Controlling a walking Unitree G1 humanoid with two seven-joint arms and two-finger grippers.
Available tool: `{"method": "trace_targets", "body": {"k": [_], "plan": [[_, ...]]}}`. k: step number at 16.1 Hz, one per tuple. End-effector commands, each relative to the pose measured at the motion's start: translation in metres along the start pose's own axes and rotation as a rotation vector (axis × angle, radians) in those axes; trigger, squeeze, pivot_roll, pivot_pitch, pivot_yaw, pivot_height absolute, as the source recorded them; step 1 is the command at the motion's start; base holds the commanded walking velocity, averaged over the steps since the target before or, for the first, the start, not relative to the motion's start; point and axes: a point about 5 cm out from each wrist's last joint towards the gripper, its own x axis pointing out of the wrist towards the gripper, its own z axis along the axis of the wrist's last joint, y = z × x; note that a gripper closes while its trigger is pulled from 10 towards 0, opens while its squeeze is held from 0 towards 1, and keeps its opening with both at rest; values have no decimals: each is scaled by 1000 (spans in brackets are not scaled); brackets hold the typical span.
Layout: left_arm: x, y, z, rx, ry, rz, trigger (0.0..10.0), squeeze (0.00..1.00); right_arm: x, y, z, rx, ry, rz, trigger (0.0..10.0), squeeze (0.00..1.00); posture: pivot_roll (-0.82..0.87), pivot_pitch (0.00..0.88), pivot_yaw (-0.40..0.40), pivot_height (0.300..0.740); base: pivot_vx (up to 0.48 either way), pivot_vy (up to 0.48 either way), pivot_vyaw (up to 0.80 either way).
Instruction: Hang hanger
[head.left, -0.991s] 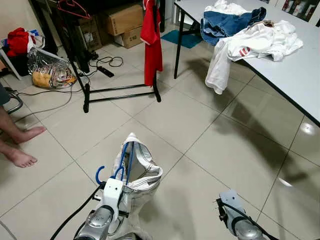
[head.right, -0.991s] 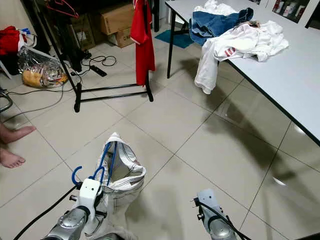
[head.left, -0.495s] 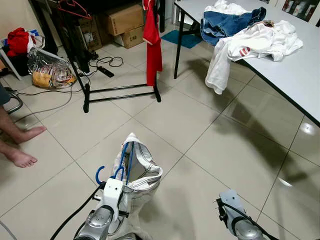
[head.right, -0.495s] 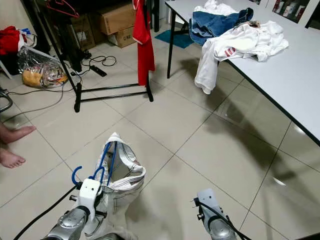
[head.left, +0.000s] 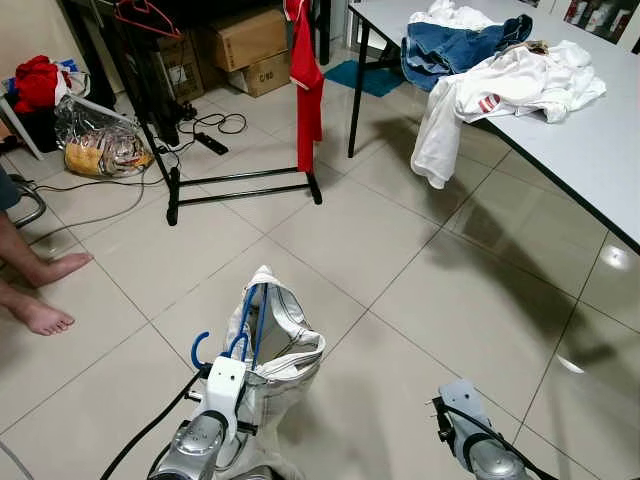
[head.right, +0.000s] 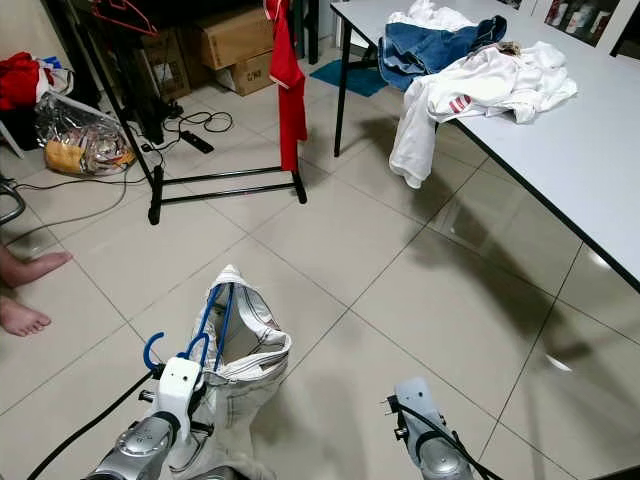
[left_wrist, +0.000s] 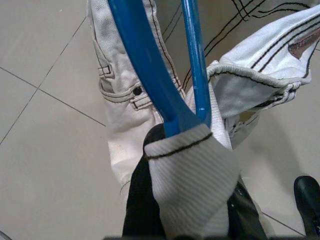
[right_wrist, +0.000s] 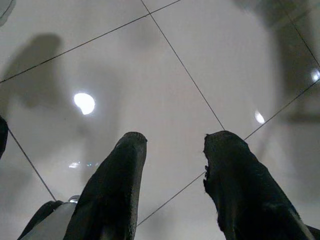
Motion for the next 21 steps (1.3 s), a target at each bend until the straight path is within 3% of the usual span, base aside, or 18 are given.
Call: {"method": "trace_targets", "body": {"k": [1,21], "plan": [[-1,2,-3,-8,8,10,10000,0,0,0,0,0,3,-5,10000,0,-13,0,38,740,0,0,0],[-2,8,-2,-4,1,24,10000,0,0,7,-1,9,4,4,10000,0,18,0,44,740,0,0,0]]}}
